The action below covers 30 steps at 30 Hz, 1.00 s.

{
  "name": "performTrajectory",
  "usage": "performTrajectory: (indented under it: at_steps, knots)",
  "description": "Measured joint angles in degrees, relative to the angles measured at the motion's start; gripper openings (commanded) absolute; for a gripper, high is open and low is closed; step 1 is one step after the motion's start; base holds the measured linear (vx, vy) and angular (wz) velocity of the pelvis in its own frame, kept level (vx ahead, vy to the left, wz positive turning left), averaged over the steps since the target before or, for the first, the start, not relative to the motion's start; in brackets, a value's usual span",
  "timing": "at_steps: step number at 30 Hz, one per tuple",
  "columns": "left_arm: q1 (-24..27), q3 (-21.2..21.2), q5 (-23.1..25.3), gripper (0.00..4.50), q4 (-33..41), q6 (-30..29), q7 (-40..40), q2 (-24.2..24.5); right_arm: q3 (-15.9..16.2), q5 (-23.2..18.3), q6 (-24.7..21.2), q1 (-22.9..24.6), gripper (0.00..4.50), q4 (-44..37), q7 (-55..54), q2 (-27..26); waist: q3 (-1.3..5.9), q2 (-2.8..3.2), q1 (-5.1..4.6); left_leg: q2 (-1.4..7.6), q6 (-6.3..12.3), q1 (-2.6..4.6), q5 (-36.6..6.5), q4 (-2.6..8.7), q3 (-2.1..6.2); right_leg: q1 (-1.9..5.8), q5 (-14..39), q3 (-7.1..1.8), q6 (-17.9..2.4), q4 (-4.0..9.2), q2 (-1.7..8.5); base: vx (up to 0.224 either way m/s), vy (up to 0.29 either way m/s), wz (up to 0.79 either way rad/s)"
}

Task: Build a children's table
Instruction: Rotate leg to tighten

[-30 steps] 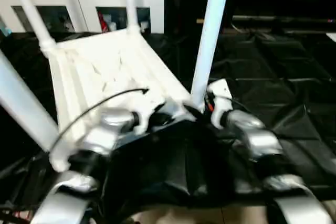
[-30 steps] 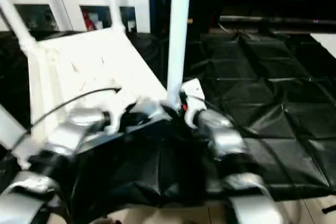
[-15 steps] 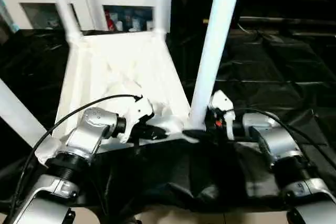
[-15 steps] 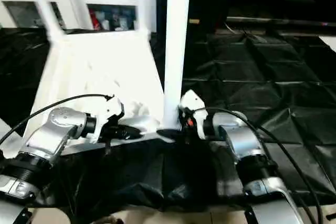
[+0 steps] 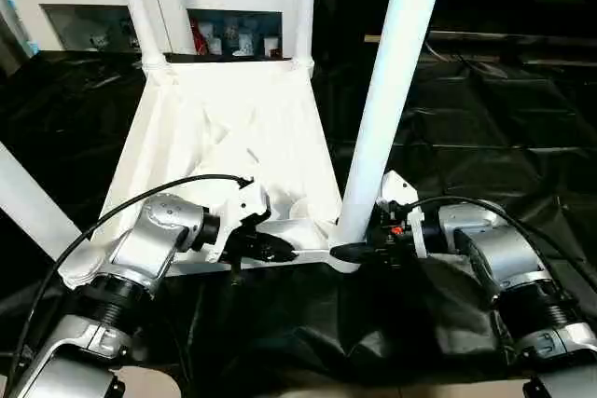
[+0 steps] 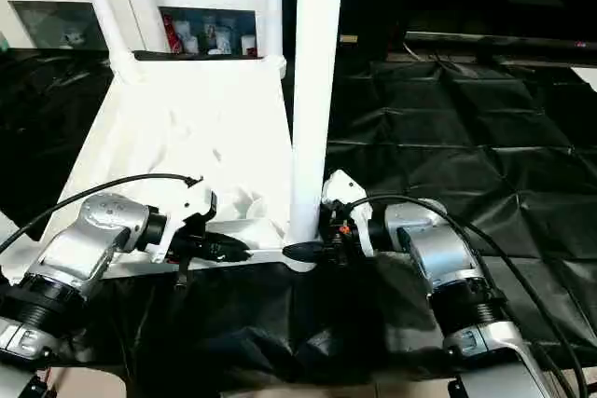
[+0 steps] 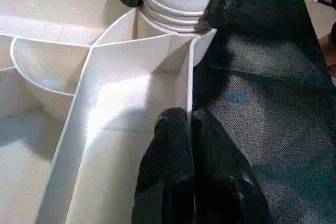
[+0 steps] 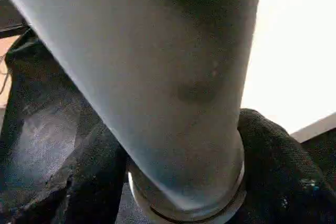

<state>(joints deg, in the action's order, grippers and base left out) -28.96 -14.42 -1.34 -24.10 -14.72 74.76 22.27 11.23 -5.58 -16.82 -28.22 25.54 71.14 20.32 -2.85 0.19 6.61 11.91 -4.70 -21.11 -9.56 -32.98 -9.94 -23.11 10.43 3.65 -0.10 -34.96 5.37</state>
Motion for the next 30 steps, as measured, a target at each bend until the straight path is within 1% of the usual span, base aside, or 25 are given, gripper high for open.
performTrajectory:
  at_steps: [1,4,6,7,10,15,16,18,20,21,22,24,26,28,30]
  knots:
    - [-0.02,0.70,0.21,0.00,-0.53,0.00,-2.38,-0.84,-1.50,0.37,0.36,0.04,2.72,1.01,-3.34,-1.66,0.02,-0.04,-0.21,0.00,0.00,0.05,0.00,-0.01,0.00,0.01,-0.03,0.00,-0.04,-0.05,0.00,0.000,0.000,0.00]
    - [-0.37,1.63,1.06,0.00,-1.60,-0.06,-6.92,-2.75,-4.35,0.51,1.77,-0.18,2.71,3.92,-11.46,-5.22,0.02,-0.04,-0.75,-0.02,-0.01,0.12,0.00,0.02,0.02,0.01,-0.02,-0.01,0.03,-0.04,0.00,0.000,0.000,0.00]
    - [-1.53,2.43,1.76,0.00,-3.60,-0.27,-11.44,-4.81,-6.86,0.94,2.46,-1.42,2.66,6.76,-19.31,-8.41,0.00,-0.06,-1.50,-0.02,-0.01,0.13,0.00,0.01,0.04,-0.02,-0.10,0.00,0.04,-0.06,-0.01,0.000,0.000,0.00]
    - [-2.18,2.45,2.28,0.00,-4.37,-0.34,-13.20,-5.71,-7.70,1.06,2.48,-1.94,2.64,7.69,-22.32,-9.32,0.00,-0.07,-1.65,-0.02,-0.01,0.13,0.00,0.02,0.04,-0.02,-0.11,0.00,0.04,-0.05,-0.01,0.000,0.000,0.00]
    - [-3.17,2.98,2.97,0.00,-6.10,-0.58,-18.31,-8.34,-9.62,1.55,2.94,-3.44,2.62,10.38,-30.38,-11.90,-0.02,-0.09,-1.87,-0.01,-0.01,0.14,0.00,0.03,0.07,-0.02,-0.12,0.00,0.05,-0.06,-0.03,0.000,0.000,0.00]
    - [-4.05,3.96,3.99,0.00,-7.08,-1.59,-25.80,-11.98,-12.78,2.42,4.94,-5.78,2.62,14.27,-43.37,-16.52,-0.01,-0.08,-2.06,-0.02,-0.02,0.10,0.00,0.07,0.07,-0.04,-0.14,0.00,0.04,-0.03,-0.03,0.000,0.000,0.00]
    - [-4.06,4.01,4.06,0.00,-7.08,-1.60,-26.24,-12.27,-12.99,2.82,5.74,-5.85,2.62,14.68,-44.07,-16.82,0.00,-0.06,-2.03,-0.02,-0.02,0.08,0.00,0.07,0.07,-0.04,-0.14,0.00,0.04,-0.01,-0.03,0.000,0.000,0.00]
    - [-4.07,4.03,4.07,0.00,-7.06,-1.60,-26.41,-12.46,-12.99,3.07,7.00,-5.85,3.32,15.25,-44.42,-16.90,0.05,0.01,-1.94,-0.02,-0.02,0.08,0.00,0.07,0.06,-0.03,-0.20,-0.02,-0.06,-0.01,-0.03,0.000,0.000,0.00]
    - [-4.14,4.02,4.07,0.00,-7.05,-1.59,-26.39,-12.49,-12.99,3.37,7.63,-5.85,3.34,15.52,-44.41,-17.06,0.05,0.01,-1.88,-0.02,-0.02,0.07,0.00,0.07,0.06,-0.04,-0.18,-0.01,-0.04,0.00,-0.03,0.000,0.000,0.00]
    - [-4.13,4.02,4.07,0.00,-7.05,-1.59,-26.24,-12.48,-12.99,3.27,7.67,-5.86,3.54,15.50,-44.23,-17.27,0.05,0.01,-1.91,-0.02,-0.02,0.07,0.00,0.07,0.06,-0.04,-0.18,-0.02,-0.03,0.00,-0.04,0.000,0.000,0.00]
    - [-4.12,3.92,4.06,0.00,-6.97,-1.52,-25.52,-12.22,-12.98,3.22,7.54,-5.84,3.54,15.35,-43.28,-17.12,0.04,0.01,-1.95,-0.02,-0.02,0.07,0.00,0.07,0.06,-0.04,-0.18,-0.02,-0.04,0.00,-0.03,0.000,0.000,0.00]
    - [-4.03,3.91,3.97,0.00,-6.96,-1.35,-23.98,-11.34,-12.80,3.21,7.46,-5.56,3.81,14.99,-40.15,-16.61,0.03,0.00,-2.09,-0.01,-0.02,0.06,0.00,0.07,0.07,-0.05,-0.18,-0.01,-0.04,0.01,-0.06,0.000,0.000,0.00]
    - [-3.94,3.88,3.94,0.00,-6.79,-1.11,-22.63,-10.73,-11.61,3.19,7.26,-4.92,3.81,13.69,-36.56,-15.27,0.03,0.00,-2.06,0.00,-0.02,0.04,0.00,0.08,0.07,-0.06,-0.18,0.00,-0.04,0.01,-0.06,0.000,0.000,0.00]
    - [-3.04,3.49,3.27,0.00,-5.45,-0.77,-19.15,-8.72,-9.41,2.83,6.55,-2.99,3.81,10.50,-29.05,-12.09,0.03,0.01,-1.89,-0.01,-0.01,0.04,0.00,0.08,0.07,-0.05,-0.14,-0.01,0.02,0.04,-0.06,0.000,0.000,0.00]
    - [-2.77,3.41,2.91,0.00,-5.26,-0.22,-17.05,-7.68,-8.91,2.72,5.77,-2.65,3.81,9.42,-24.98,-10.66,0.03,0.00,-1.84,0.00,-0.01,0.03,0.00,0.08,0.06,-0.05,-0.13,-0.01,0.03,0.04,-0.06,0.000,0.000,0.00]
